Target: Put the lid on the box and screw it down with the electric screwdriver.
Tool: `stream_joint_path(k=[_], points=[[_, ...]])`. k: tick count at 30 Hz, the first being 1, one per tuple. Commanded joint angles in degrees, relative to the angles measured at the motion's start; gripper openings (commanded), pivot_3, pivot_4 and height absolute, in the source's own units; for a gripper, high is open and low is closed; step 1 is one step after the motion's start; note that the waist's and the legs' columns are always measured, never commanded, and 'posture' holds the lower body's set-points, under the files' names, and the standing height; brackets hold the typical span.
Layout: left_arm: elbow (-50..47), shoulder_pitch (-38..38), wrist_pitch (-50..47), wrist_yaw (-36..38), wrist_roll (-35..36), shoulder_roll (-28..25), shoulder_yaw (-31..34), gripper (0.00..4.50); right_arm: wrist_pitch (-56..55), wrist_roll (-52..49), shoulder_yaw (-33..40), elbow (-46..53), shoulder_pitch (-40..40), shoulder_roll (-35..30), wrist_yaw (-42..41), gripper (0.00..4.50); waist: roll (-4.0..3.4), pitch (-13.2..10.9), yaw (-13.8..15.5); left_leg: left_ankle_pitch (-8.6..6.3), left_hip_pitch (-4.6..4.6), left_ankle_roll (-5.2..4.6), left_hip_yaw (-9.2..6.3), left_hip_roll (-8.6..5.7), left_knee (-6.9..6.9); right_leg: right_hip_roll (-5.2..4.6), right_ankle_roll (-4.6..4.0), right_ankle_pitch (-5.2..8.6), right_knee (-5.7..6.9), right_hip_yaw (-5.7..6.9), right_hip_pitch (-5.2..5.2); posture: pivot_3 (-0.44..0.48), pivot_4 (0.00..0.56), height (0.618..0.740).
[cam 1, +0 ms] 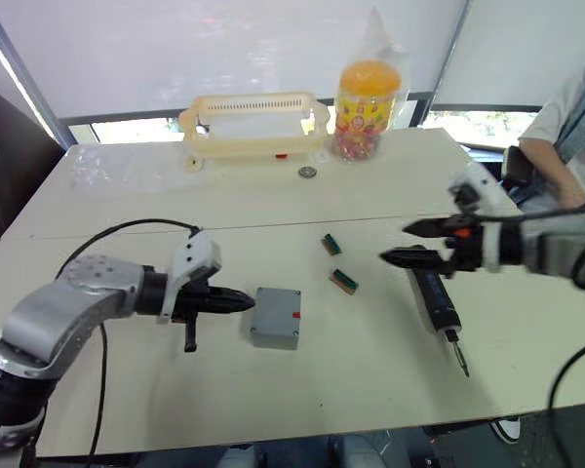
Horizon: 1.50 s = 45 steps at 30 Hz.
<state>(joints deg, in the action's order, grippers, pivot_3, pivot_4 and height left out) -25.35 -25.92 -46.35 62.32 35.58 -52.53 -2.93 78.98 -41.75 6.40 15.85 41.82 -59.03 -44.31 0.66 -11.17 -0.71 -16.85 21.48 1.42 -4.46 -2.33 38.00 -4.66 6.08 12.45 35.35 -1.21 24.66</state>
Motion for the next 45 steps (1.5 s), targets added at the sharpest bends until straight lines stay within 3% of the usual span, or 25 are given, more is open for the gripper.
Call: stream_joint_path(k=[1,7,20,26,30,32,36,39,42,45], points=[[-3.4,-3.0,2.4,2.5,0.0,-0.2,-1.6,0.00,11.7,1.3,-6.4,-11.4,4.0,-8.8,-1.0,4.45,-0.04,0.0,-0.4,-0.04,-0.02,-0.06,0.05,0.02,0.00,0.02,0.02,-0.02,-0.03,-0.01,-0.01,0.000,0.150,0.740],[-5.2,-3.6,4.0,4.1,-1.8,-1.0,-4.4,0.00,13.5,-1.3,-18.4,-21.1,3.8,-15.1,-4.6,4.45,-0.03,0.0,-0.3,-0.11,0.08,-0.20,0.21,-0.01,0.01,-0.04,0.16,-0.09,-0.21,-0.09,0.02,0.000,0.150,0.740],[-6.7,-1.4,3.3,1.7,-0.9,-0.4,-3.7,0.00,13.5,2.2,-23.6,-30.4,7.0,-6.8,-1.7,4.45,-0.05,0.0,-0.2,-0.13,0.01,-0.24,0.30,0.00,0.01,0.04,0.22,-0.12,-0.13,-0.15,0.04,0.000,0.150,0.740],[-7.9,0.0,2.3,-0.8,0.2,0.7,-3.0,0.00,13.1,6.0,-23.9,-27.5,3.1,-3.3,2.3,4.45,0.01,0.0,0.0,-0.13,0.03,-0.23,0.25,0.00,0.05,0.04,0.22,-0.12,-0.13,-0.14,0.04,0.000,0.150,0.740],[-8.5,0.6,1.8,-2.0,0.5,0.8,-2.6,0.00,12.5,8.2,-23.4,-23.8,0.0,-1.9,4.7,2.57,0.20,0.1,0.0,-0.13,-0.05,-0.23,0.19,0.00,0.07,0.05,0.22,-0.12,-0.14,-0.10,-0.08,0.000,0.150,0.740],[-8.5,0.9,1.6,-2.4,0.8,0.6,-2.2,0.00,13.0,8.5,-22.4,-22.1,-1.7,-1.3,5.5,1.70,0.34,0.2,0.0,-0.13,-0.09,-0.23,0.18,0.00,0.10,0.05,0.22,-0.12,-0.14,-0.09,-0.14,0.000,0.150,0.740],[-6.3,1.6,1.6,-3.9,0.8,1.2,-0.7,0.00,12.7,10.1,-16.3,-23.7,-1.1,2.1,7.7,1.69,0.78,0.5,0.0,-0.13,-0.12,-0.23,0.07,0.01,0.14,0.05,0.21,-0.11,-0.15,-0.03,-0.23,0.000,0.150,0.740],[-2.1,1.3,2.2,-4.2,0.4,1.4,0.9,0.00,7.4,11.0,-8.6,-28.3,5.9,5.9,9.1,1.69,0.86,0.5,-0.7,-0.13,-0.15,-0.23,0.11,0.00,0.19,0.07,0.12,-0.16,-0.17,-0.07,-0.25,0.000,0.150,0.740],[2.8,-0.7,2.3,-4.6,0.4,3.0,1.4,0.00,0.6,8.1,1.5,-27.0,12.9,9.0,8.7,1.69,-0.04,0.0,-1.5,-0.09,-0.07,-0.21,0.23,-0.05,0.24,0.05,0.23,-0.39,-0.16,-0.25,-0.12,0.000,0.150,0.740],[5.8,-2.0,3.0,-4.1,-0.2,4.1,0.9,0.00,-1.5,4.0,10.8,-20.8,13.3,14.8,10.7,1.69,-0.19,-0.1,-1.4,-0.08,0.07,-0.21,0.30,-0.07,0.10,0.13,0.39,-0.48,0.06,-0.22,0.17,0.000,0.150,0.740]])
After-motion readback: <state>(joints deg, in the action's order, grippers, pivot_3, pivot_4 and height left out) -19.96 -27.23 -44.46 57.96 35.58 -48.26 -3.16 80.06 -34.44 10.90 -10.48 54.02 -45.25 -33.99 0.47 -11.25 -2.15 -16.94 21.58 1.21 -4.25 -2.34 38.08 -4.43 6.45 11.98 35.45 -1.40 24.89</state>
